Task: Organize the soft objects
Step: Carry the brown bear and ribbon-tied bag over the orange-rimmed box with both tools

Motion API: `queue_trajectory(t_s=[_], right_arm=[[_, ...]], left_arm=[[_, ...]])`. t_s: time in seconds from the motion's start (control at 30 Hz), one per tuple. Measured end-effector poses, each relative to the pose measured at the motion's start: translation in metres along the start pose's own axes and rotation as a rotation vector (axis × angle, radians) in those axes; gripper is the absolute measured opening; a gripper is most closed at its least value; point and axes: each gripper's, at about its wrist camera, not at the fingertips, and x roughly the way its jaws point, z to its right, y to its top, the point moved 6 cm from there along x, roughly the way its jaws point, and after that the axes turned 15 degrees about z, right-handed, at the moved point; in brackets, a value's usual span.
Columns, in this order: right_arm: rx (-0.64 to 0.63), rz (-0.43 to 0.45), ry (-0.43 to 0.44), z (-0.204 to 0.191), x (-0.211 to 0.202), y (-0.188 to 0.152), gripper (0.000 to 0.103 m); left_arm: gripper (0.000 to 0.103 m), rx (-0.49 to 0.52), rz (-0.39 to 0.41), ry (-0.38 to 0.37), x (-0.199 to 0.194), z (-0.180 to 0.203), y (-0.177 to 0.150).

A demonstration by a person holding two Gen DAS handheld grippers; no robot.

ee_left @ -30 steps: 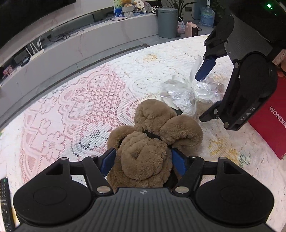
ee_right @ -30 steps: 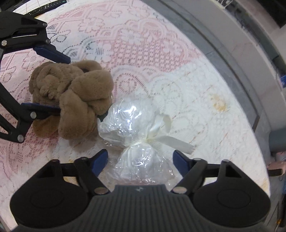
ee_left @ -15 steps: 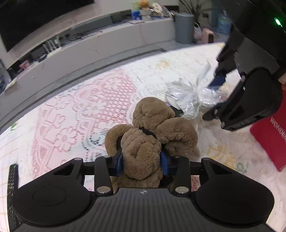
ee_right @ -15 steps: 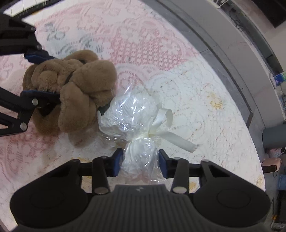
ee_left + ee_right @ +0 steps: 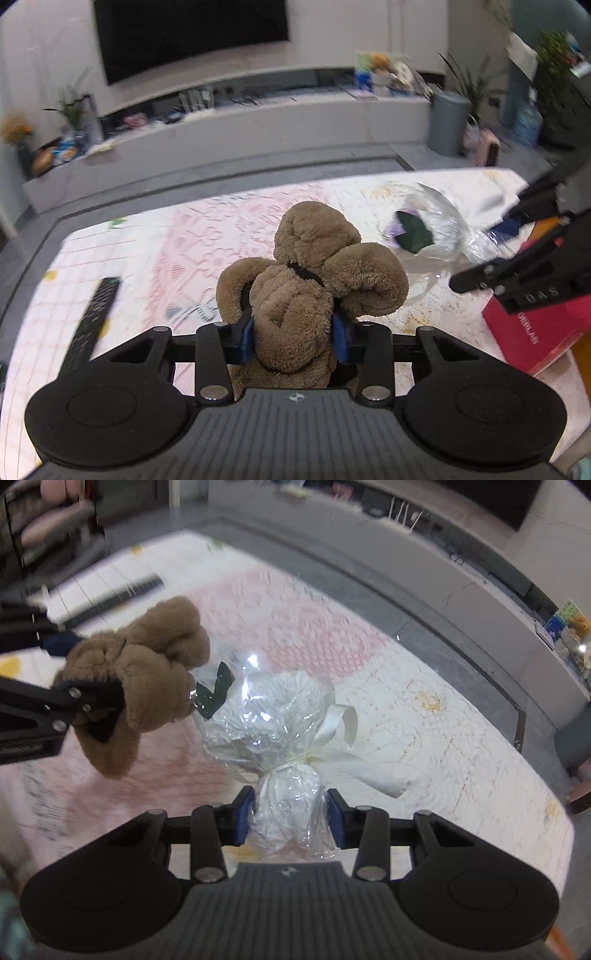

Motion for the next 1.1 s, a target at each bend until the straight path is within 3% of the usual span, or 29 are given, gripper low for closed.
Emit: queue_trajectory(t_s=[0.3,0.47,0.73,1.1], right_arm=[[0.119,0.186,0.005,-0.041,-0.096,-0.035,0.041],[0.173,0.27,-0.013,-0.057,-0.145,-0.071,0.042],[0.365,0.406,-0.071,-0.061,-0.21,-0.131,0.042],[0.606,0.56,-0.237,-0.039,-0.284,-0.21,0.042]], left_arm=[[0.046,-0.075,0.047,-0.02,-0.075,0.025,-0.018],[0.046,-0.104,0.085,-0.038,-0.107,0.042,-0.026],[0.046,-0.161,0.169,-0.059,-0.151,0.075,-0.032],[0.046,-0.17,0.228,-0.205,-0.158,0.156,-0.017]])
